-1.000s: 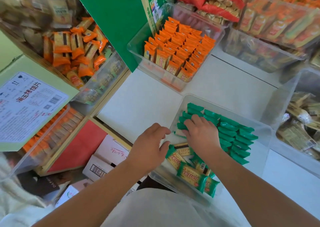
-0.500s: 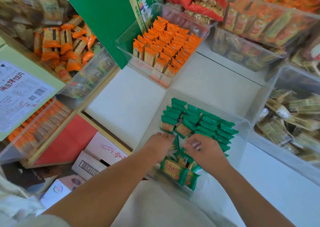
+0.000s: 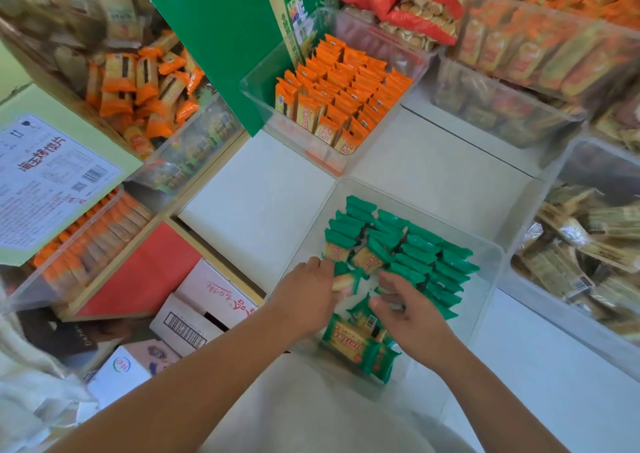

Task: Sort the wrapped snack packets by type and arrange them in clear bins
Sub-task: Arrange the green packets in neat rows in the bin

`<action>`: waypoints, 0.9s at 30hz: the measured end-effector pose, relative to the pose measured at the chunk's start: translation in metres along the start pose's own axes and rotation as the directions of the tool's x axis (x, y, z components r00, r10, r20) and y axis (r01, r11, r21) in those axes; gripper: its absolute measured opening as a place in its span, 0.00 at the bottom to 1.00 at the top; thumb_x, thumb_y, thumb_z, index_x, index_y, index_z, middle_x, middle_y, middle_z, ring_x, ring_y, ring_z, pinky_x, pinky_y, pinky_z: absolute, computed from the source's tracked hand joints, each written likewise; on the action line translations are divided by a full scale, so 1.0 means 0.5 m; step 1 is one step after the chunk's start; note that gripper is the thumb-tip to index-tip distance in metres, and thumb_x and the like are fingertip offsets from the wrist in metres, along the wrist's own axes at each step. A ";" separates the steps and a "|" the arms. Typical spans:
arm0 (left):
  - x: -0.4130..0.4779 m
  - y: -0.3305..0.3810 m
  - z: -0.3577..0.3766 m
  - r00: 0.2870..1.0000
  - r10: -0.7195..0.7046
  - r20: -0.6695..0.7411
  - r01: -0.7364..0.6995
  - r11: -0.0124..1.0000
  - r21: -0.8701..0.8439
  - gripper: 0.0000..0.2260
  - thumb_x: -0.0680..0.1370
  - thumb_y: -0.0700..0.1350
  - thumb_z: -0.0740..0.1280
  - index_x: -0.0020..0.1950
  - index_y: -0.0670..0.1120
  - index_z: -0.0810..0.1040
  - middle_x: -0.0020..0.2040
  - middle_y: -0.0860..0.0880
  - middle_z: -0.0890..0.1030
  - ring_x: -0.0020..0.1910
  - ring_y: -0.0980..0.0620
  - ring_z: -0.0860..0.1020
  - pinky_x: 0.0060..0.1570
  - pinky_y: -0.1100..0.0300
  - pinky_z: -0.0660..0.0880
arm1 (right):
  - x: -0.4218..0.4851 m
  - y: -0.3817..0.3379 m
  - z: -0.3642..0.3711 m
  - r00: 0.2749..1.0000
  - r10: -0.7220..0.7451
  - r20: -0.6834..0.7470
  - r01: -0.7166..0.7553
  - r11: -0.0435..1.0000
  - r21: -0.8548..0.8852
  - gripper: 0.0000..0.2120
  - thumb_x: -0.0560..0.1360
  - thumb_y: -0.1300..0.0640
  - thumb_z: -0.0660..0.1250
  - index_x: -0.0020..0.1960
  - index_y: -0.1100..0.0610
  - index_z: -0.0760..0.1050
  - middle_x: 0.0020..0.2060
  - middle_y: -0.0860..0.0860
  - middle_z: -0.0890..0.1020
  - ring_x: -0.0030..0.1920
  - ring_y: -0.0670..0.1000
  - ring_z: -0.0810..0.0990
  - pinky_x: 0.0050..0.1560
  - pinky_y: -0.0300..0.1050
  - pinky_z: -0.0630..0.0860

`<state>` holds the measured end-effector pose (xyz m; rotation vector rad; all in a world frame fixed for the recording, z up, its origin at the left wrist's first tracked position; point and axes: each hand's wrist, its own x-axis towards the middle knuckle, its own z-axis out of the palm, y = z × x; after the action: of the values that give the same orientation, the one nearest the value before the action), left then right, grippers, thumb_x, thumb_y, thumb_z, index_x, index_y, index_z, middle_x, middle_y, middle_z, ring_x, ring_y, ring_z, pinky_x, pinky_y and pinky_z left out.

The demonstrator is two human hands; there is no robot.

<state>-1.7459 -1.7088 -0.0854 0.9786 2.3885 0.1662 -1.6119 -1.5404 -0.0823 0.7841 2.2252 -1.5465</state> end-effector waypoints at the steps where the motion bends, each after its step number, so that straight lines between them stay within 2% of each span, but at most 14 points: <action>1: -0.010 0.005 -0.005 1.000 0.012 -0.012 -0.013 0.989 -0.150 0.17 0.83 0.56 0.64 0.65 0.48 0.70 0.56 0.48 0.76 0.47 0.53 0.73 0.45 0.55 0.74 | -0.004 -0.009 -0.002 0.999 0.000 0.040 -0.002 0.998 0.066 0.26 0.81 0.46 0.65 0.77 0.43 0.64 0.67 0.38 0.74 0.64 0.40 0.75 0.56 0.30 0.74; 3: -0.029 0.019 -0.006 0.999 0.031 0.035 -0.011 0.884 -0.468 0.17 0.82 0.60 0.63 0.65 0.52 0.72 0.55 0.51 0.77 0.48 0.53 0.78 0.48 0.52 0.80 | -0.014 -0.025 -0.004 0.994 0.003 0.105 -0.023 0.982 0.189 0.26 0.82 0.44 0.62 0.78 0.36 0.59 0.65 0.33 0.75 0.63 0.34 0.75 0.53 0.29 0.76; 4: -0.038 0.028 -0.001 0.997 0.054 0.064 -0.008 0.826 -0.564 0.17 0.82 0.61 0.63 0.66 0.53 0.72 0.55 0.52 0.78 0.49 0.54 0.79 0.49 0.51 0.80 | -0.019 -0.027 -0.004 0.993 0.007 0.120 -0.035 0.972 0.233 0.25 0.83 0.44 0.60 0.77 0.34 0.58 0.64 0.31 0.75 0.62 0.33 0.75 0.55 0.30 0.76; 6: -0.051 0.045 0.013 0.989 0.116 0.094 -0.032 0.777 -0.629 0.16 0.84 0.61 0.60 0.66 0.55 0.72 0.54 0.52 0.77 0.51 0.55 0.78 0.51 0.51 0.80 | -0.029 -0.021 -0.004 0.993 0.003 0.115 -0.030 0.971 0.236 0.23 0.84 0.45 0.59 0.77 0.33 0.58 0.64 0.33 0.75 0.63 0.37 0.77 0.63 0.40 0.76; 8: -0.052 0.050 0.022 0.975 0.166 0.146 -0.032 0.759 -0.651 0.13 0.84 0.60 0.59 0.66 0.57 0.71 0.55 0.52 0.75 0.54 0.54 0.78 0.54 0.53 0.79 | -0.038 -0.009 -0.009 0.994 0.007 0.106 -0.027 0.982 0.187 0.19 0.84 0.46 0.60 0.73 0.33 0.65 0.58 0.34 0.80 0.59 0.43 0.80 0.63 0.50 0.79; 10: -0.046 0.036 0.029 0.942 0.221 0.253 -0.053 0.843 -0.536 0.15 0.83 0.55 0.64 0.69 0.56 0.70 0.59 0.51 0.75 0.59 0.52 0.76 0.59 0.52 0.78 | -0.045 -0.002 -0.023 0.998 0.011 0.059 -0.020 0.988 0.153 0.15 0.82 0.50 0.64 0.65 0.33 0.71 0.54 0.38 0.82 0.54 0.46 0.83 0.56 0.53 0.82; 12: -0.034 0.017 0.043 0.906 0.236 0.350 -0.159 0.959 -0.235 0.23 0.80 0.49 0.69 0.74 0.52 0.70 0.64 0.49 0.75 0.64 0.48 0.73 0.63 0.48 0.75 | -0.053 0.000 -0.038 0.999 0.026 -0.035 -0.020 0.990 0.142 0.15 0.81 0.53 0.68 0.62 0.35 0.72 0.54 0.39 0.81 0.52 0.44 0.82 0.50 0.47 0.84; 13: -0.028 0.014 0.048 0.890 0.227 0.395 -0.197 0.974 -0.115 0.25 0.79 0.47 0.69 0.76 0.51 0.69 0.66 0.48 0.75 0.66 0.47 0.73 0.64 0.47 0.75 | -0.058 -0.001 -0.044 0.995 0.039 -0.097 -0.024 0.989 0.144 0.16 0.80 0.53 0.69 0.63 0.37 0.72 0.56 0.39 0.80 0.53 0.44 0.82 0.47 0.44 0.84; 15: -0.014 0.017 0.055 0.867 0.211 0.452 -0.231 0.973 -0.011 0.26 0.78 0.46 0.70 0.76 0.51 0.70 0.67 0.47 0.75 0.66 0.46 0.73 0.63 0.48 0.75 | -0.063 -0.002 -0.051 0.982 0.061 -0.180 -0.033 0.987 0.156 0.18 0.80 0.52 0.70 0.66 0.40 0.70 0.58 0.38 0.78 0.54 0.43 0.81 0.41 0.37 0.82; 18: 0.003 0.031 0.053 0.864 0.253 0.435 -0.324 0.941 0.096 0.20 0.78 0.45 0.71 0.70 0.52 0.77 0.60 0.47 0.76 0.59 0.44 0.76 0.53 0.50 0.78 | -0.068 -0.016 -0.045 0.969 0.085 -0.231 -0.051 0.987 0.152 0.18 0.79 0.54 0.71 0.66 0.44 0.72 0.55 0.39 0.79 0.51 0.38 0.80 0.37 0.31 0.78; 22: -0.007 0.020 0.032 0.871 0.296 0.391 -0.376 0.915 0.146 0.16 0.80 0.47 0.68 0.68 0.52 0.79 0.58 0.48 0.77 0.58 0.45 0.76 0.51 0.50 0.76 | -0.069 -0.032 -0.041 0.955 0.117 -0.272 -0.064 0.979 0.194 0.17 0.78 0.58 0.72 0.62 0.47 0.72 0.53 0.39 0.79 0.45 0.30 0.79 0.36 0.27 0.75; 24: -0.028 -0.006 0.014 0.906 0.323 0.274 -0.346 0.937 0.040 0.15 0.80 0.51 0.69 0.67 0.54 0.79 0.57 0.51 0.79 0.58 0.50 0.74 0.49 0.54 0.74 | -0.066 -0.038 -0.040 0.952 0.128 -0.278 -0.072 0.976 0.204 0.17 0.77 0.58 0.73 0.61 0.46 0.72 0.53 0.38 0.79 0.44 0.31 0.80 0.35 0.26 0.75; 26: -0.053 -0.029 -0.006 0.945 0.298 0.132 -0.269 0.942 -0.202 0.14 0.79 0.54 0.71 0.64 0.55 0.81 0.54 0.56 0.81 0.54 0.57 0.75 0.48 0.58 0.73 | -0.061 -0.048 -0.040 0.956 0.133 -0.263 -0.079 0.975 0.208 0.18 0.75 0.59 0.75 0.59 0.46 0.73 0.53 0.38 0.79 0.45 0.34 0.81 0.36 0.26 0.74; 27: -0.066 -0.034 -0.015 0.965 0.253 0.069 -0.212 0.909 -0.359 0.12 0.78 0.53 0.73 0.61 0.57 0.82 0.53 0.58 0.81 0.52 0.59 0.76 0.48 0.60 0.75 | -0.056 -0.050 -0.039 0.960 0.140 -0.241 -0.085 0.971 0.224 0.18 0.74 0.60 0.76 0.58 0.47 0.74 0.53 0.40 0.81 0.46 0.35 0.81 0.37 0.26 0.75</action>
<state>-1.7413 -1.7430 -0.0699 1.0638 2.0378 0.5874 -1.6037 -1.5360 -0.0412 1.2152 2.1620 -1.7302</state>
